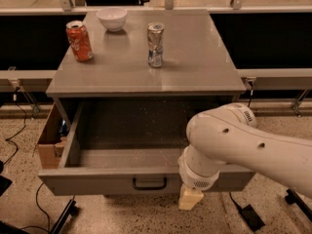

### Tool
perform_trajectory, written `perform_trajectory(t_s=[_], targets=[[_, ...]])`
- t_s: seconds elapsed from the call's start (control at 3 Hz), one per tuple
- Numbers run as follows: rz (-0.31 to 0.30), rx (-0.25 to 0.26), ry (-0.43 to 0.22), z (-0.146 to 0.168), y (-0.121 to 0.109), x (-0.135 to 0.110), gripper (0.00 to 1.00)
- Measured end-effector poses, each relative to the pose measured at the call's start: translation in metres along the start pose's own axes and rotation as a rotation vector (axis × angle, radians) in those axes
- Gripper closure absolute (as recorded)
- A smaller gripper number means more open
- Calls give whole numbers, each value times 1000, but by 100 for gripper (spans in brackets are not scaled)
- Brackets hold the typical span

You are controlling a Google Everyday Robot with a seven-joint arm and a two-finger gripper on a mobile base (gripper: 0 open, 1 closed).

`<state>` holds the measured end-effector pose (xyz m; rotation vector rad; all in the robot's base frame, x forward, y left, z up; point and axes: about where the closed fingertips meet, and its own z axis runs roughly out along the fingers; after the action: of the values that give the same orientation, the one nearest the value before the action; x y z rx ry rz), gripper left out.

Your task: Open top drawer

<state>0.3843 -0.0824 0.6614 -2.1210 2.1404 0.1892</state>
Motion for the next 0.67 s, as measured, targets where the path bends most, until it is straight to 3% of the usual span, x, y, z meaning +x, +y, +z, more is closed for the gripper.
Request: perform_trajectory(t_s=[0.67], targets=[[-2, 1, 0, -10, 1, -3, 89]])
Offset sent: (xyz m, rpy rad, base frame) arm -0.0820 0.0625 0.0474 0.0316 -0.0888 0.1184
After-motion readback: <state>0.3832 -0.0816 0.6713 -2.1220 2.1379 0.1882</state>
